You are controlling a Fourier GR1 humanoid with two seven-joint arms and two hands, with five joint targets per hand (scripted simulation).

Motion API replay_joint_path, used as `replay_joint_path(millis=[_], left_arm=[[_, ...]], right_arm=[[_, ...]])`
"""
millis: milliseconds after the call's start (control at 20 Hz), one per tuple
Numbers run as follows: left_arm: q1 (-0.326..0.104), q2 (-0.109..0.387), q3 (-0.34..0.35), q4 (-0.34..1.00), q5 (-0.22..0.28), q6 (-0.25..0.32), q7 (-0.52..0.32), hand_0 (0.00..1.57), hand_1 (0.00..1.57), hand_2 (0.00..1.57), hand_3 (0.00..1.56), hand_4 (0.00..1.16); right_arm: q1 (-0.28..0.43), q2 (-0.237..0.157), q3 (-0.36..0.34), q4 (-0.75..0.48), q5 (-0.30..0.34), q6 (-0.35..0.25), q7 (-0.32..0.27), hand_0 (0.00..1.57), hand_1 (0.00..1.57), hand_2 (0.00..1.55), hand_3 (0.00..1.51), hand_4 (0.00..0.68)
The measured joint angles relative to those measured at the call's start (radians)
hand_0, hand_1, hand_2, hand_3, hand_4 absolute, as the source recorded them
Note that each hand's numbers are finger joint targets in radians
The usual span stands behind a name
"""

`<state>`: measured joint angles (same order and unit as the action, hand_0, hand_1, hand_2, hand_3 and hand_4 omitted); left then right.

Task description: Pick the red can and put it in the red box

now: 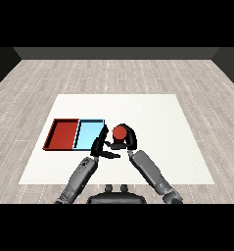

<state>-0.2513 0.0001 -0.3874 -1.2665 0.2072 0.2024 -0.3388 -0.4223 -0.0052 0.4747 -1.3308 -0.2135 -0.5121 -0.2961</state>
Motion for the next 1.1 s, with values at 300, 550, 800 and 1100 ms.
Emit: replay_joint_path(millis=[300,550,800,1100], left_arm=[[-0.064,0.001,-0.02,0.108,0.056,0.01,-0.044,0.0,0.0,0.0,0.0,0.0],[-0.051,0.0,-0.061,0.077,0.083,0.03,-0.041,0.0,0.0,0.0,0.0,0.0],[-0.074,0.0,-0.06,0.074,0.085,0.019,-0.022,0.0,0.0,0.0,0.0,0.0],[-0.082,0.017,-0.099,0.08,0.107,0.075,-0.052,0.0,0.0,0.0,0.0,0.22]], right_arm=[[-0.041,0.004,0.019,0.031,-0.04,-0.016,-0.003,1.45,1.45,1.44,1.38,0.624],[-0.065,0.005,0.053,0.05,-0.087,-0.033,-0.025,1.48,1.48,1.44,1.37,0.62],[-0.057,0.005,0.083,0.04,-0.102,-0.044,-0.033,1.49,1.49,1.45,1.38,0.617],[-0.102,-0.004,0.155,0.074,-0.15,-0.104,-0.05,1.49,1.49,1.46,1.37,0.646]])
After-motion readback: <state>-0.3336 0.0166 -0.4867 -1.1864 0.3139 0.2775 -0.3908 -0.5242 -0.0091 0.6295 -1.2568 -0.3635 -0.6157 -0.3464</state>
